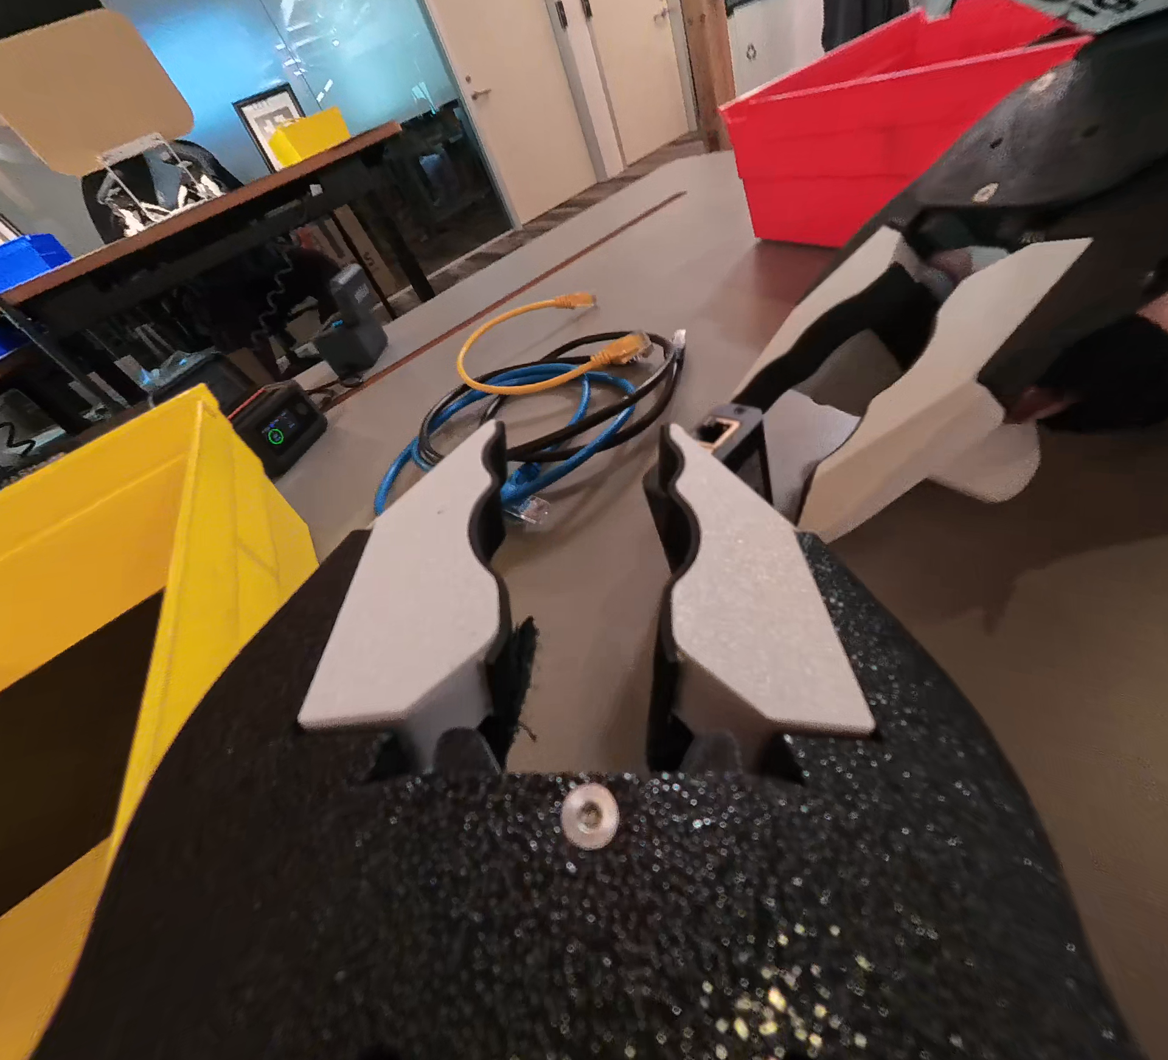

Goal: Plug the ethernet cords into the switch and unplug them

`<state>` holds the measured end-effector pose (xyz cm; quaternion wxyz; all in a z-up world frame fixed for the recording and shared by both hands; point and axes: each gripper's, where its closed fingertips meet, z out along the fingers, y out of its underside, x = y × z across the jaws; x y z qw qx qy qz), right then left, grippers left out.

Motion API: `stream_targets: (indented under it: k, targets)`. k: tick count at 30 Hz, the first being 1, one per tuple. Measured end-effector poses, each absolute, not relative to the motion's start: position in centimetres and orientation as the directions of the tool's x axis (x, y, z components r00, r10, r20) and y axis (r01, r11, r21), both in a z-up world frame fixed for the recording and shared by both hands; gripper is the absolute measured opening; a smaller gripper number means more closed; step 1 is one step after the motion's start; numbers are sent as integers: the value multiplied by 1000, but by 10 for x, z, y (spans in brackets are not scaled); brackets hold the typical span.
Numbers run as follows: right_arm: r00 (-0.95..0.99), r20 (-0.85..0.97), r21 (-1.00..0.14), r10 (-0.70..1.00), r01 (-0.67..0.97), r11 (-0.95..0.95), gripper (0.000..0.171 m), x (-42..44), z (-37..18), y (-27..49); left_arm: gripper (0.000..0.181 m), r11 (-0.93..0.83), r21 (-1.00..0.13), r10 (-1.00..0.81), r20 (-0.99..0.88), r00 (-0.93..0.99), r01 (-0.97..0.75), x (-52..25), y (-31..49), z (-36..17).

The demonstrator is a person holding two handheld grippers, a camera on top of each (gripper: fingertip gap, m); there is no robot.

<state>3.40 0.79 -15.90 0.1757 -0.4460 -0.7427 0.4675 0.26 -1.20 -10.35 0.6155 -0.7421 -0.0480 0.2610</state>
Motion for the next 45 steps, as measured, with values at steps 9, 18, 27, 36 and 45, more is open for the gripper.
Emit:
stream_targets:
  k: [9, 18, 27, 36, 45]
  targets:
    - [-321, 45, -967, 946, 226, 122, 47, 3, -95, 56, 41, -173, -931, 410, -366, 836, -322, -6, -15, -89]
    - [-275, 245, -768, 930, 531, 359, 32, -101, -156, 100, 39, -205, -927, 330, -367, 870, -314, -28, -4, -99]
    - [-400, 280, -516, 873, 704, 488, 4, -137, -183, 108, 36, -247, -844, 224, -528, 819, -476, -16, 8, -105]
    - [-112, 395, -717, 912, 582, 382, 2, -142, -70, 185, 32, -176, -899, 242, -435, 867, -401, -19, 4, -97]
    - [-21, 438, -525, 899, 806, 274, 26, -149, -139, 266, 31, -179, -915, 304, -400, 864, -361, -33, 3, -96]
